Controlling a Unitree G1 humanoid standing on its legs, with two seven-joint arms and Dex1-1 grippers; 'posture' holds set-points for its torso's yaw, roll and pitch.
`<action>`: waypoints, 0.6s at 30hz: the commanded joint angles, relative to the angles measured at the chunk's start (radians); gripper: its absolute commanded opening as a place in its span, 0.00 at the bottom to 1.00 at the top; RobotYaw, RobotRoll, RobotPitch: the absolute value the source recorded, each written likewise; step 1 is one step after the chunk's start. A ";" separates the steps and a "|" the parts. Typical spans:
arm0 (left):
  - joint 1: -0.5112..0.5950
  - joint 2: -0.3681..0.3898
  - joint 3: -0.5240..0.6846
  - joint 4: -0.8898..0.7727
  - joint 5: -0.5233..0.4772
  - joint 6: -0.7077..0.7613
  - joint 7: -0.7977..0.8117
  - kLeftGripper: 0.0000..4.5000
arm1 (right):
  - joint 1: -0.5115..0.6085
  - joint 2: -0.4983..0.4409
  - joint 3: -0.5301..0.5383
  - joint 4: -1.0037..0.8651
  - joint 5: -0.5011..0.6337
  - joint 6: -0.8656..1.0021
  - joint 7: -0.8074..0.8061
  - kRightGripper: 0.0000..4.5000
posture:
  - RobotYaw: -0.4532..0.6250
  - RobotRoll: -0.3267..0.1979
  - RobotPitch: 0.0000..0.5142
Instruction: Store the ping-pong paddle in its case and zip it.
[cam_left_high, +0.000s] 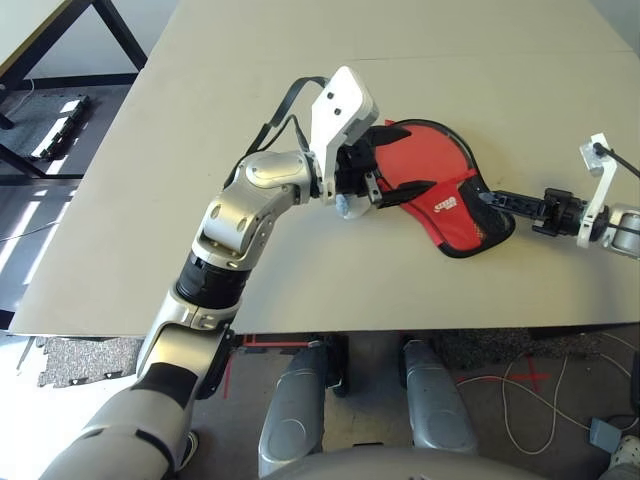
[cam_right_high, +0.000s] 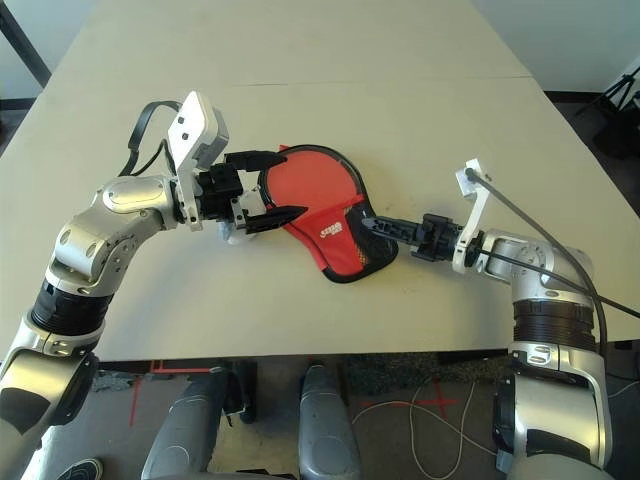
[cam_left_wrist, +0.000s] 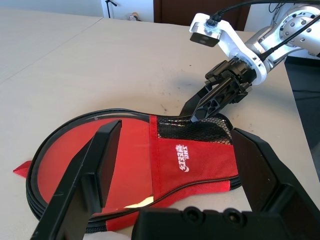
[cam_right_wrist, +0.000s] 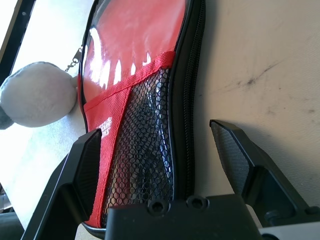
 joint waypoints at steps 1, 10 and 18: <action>-0.001 0.006 -0.002 -0.028 -0.008 0.013 -0.007 1.00 | 0.020 0.024 0.031 0.006 -0.016 0.018 -0.020 0.99 | 0.40 0.62 0.50; -0.011 0.005 -0.002 -0.009 -0.006 0.005 -0.016 1.00 | 0.027 0.068 0.027 -0.047 0.027 0.109 -0.032 0.99 | 0.39 0.62 0.51; -0.014 0.003 -0.005 0.001 -0.002 0.001 -0.022 1.00 | 0.042 0.061 0.023 -0.074 0.041 0.143 -0.023 0.99 | 0.39 0.62 0.51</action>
